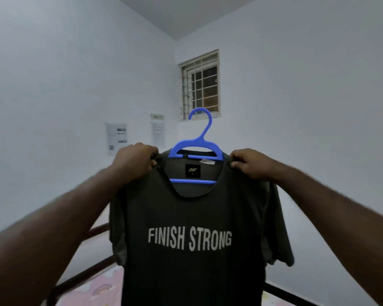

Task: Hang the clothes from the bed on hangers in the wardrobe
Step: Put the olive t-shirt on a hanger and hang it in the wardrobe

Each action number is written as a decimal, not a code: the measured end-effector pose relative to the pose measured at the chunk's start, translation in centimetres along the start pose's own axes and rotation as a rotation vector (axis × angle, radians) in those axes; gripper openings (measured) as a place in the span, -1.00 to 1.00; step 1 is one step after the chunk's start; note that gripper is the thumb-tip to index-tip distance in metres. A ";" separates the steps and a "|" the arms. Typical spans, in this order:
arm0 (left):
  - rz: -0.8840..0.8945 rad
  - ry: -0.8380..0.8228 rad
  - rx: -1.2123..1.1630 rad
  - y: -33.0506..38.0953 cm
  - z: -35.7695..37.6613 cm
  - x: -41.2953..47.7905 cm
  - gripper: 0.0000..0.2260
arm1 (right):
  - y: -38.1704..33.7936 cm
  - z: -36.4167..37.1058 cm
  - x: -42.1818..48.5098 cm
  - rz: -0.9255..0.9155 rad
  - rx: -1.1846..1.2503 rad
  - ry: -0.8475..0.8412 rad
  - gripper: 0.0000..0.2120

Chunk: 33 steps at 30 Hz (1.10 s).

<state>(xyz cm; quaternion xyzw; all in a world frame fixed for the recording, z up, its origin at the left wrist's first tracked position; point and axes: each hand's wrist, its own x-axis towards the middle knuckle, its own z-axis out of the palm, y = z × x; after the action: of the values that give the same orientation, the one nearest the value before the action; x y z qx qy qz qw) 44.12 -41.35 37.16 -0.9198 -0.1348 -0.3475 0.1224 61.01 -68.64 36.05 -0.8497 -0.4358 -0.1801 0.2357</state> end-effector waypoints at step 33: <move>-0.894 -0.411 0.276 -7.7 -22.5 -27.2 -0.93 | -28.5 12.7 5.0 -0.928 0.493 -0.110 -0.89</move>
<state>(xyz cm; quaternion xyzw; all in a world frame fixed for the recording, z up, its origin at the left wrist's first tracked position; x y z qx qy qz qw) 8.28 -45.71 36.26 -0.7968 -0.5811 -0.1569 0.0529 41.54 -43.83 35.10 -0.4952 -0.8073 -0.1128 0.3007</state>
